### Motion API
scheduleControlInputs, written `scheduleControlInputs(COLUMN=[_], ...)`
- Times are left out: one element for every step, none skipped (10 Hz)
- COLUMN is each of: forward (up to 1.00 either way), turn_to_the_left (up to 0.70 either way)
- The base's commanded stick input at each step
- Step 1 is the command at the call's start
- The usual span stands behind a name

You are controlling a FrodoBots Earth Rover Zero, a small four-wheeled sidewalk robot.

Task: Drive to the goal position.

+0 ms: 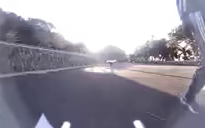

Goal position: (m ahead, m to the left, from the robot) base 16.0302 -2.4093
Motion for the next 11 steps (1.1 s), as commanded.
scheduleControlInputs(forward=[0.5,0.5,0.5,0.5,0.5,0.5,0.5,0.5,0.5,0.5,0.5], turn_to_the_left=[0.0,0.0,0.0,0.0,0.0,0.0,0.0,0.0,0.0,0.0,0.0])
